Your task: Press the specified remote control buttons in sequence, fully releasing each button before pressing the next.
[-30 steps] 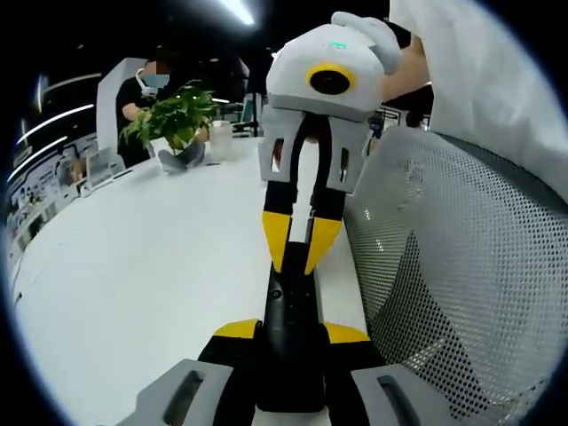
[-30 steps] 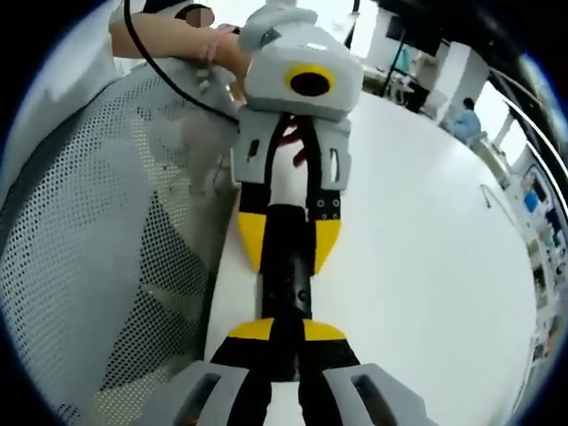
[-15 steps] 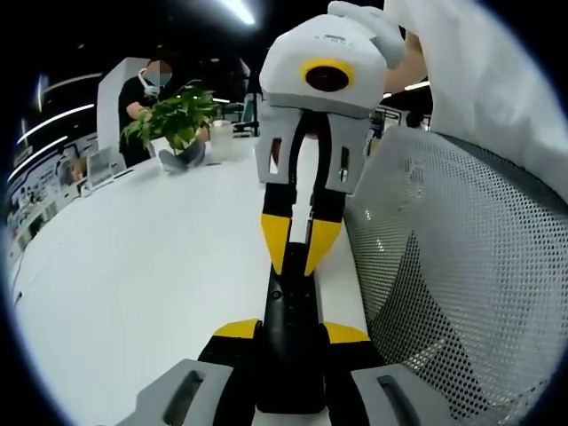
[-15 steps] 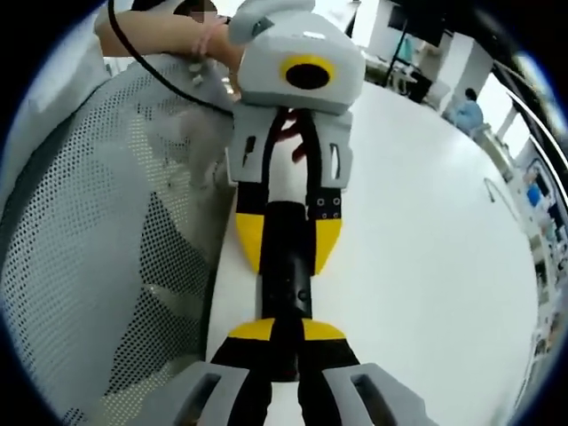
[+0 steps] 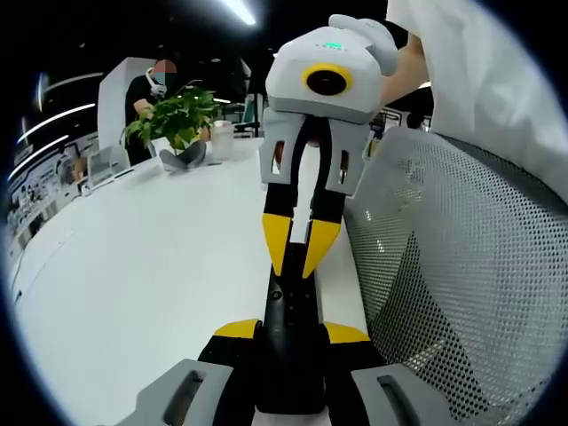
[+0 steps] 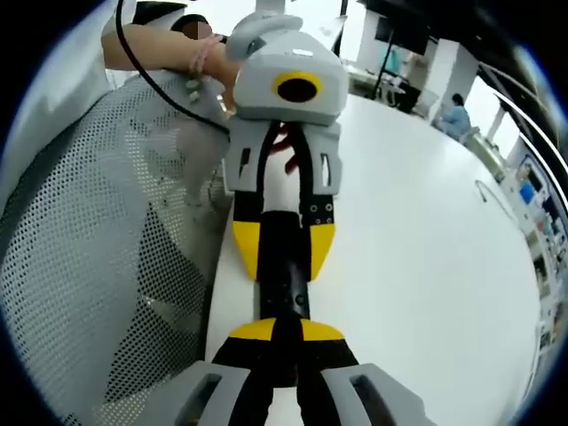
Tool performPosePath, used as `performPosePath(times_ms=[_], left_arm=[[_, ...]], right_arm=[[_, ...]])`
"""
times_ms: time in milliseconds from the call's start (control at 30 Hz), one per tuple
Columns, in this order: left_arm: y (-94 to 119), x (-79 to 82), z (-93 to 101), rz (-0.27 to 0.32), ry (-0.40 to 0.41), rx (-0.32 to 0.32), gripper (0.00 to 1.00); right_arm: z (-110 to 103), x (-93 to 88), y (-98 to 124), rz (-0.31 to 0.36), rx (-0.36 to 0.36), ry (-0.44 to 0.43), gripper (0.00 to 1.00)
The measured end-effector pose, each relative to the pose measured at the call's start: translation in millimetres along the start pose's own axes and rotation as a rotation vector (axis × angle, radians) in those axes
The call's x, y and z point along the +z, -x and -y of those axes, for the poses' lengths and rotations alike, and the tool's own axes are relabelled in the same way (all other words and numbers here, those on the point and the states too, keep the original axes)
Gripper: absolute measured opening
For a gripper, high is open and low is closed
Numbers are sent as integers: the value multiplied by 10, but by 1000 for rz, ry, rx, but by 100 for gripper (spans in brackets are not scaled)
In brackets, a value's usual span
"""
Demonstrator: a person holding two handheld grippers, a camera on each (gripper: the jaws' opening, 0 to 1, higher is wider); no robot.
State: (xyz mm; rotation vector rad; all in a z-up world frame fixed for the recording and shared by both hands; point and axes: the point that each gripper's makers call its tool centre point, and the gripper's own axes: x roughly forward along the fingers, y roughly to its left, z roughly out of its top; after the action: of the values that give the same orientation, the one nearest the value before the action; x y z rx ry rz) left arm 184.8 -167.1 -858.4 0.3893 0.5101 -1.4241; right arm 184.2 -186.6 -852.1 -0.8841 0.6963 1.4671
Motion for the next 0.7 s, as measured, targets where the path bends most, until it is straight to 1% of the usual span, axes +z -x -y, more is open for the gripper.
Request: performPosePath(times_ms=[67, 167, 300, 333, 367, 567, 700], left_arm=[[2, -1, 3, -1, -2, 0, 26], [4, 1, 3, 1, 0, 1, 26], [4, 1, 1, 2, 2, 2, 26], [4, 1, 2, 2, 3, 2, 26], [4, 1, 3, 2, 3, 2, 26], [5, -1, 6, 1, 1, 2, 26], [1, 3, 8, -2, -4, 2, 26]], right_arm=[[7, 8, -7, -12, 7, -9, 4], [15, 6, -15, -45, 28, -45, 4], [4, -7, -29, -143, 54, 0, 4], [0, -4, -34, -167, 53, -8, 4], [0, -2, -44, -177, 47, 5, 4], [7, -10, -47, -205, 40, -31, 4], [2, -17, -55, -232, 45, -18, 4]])
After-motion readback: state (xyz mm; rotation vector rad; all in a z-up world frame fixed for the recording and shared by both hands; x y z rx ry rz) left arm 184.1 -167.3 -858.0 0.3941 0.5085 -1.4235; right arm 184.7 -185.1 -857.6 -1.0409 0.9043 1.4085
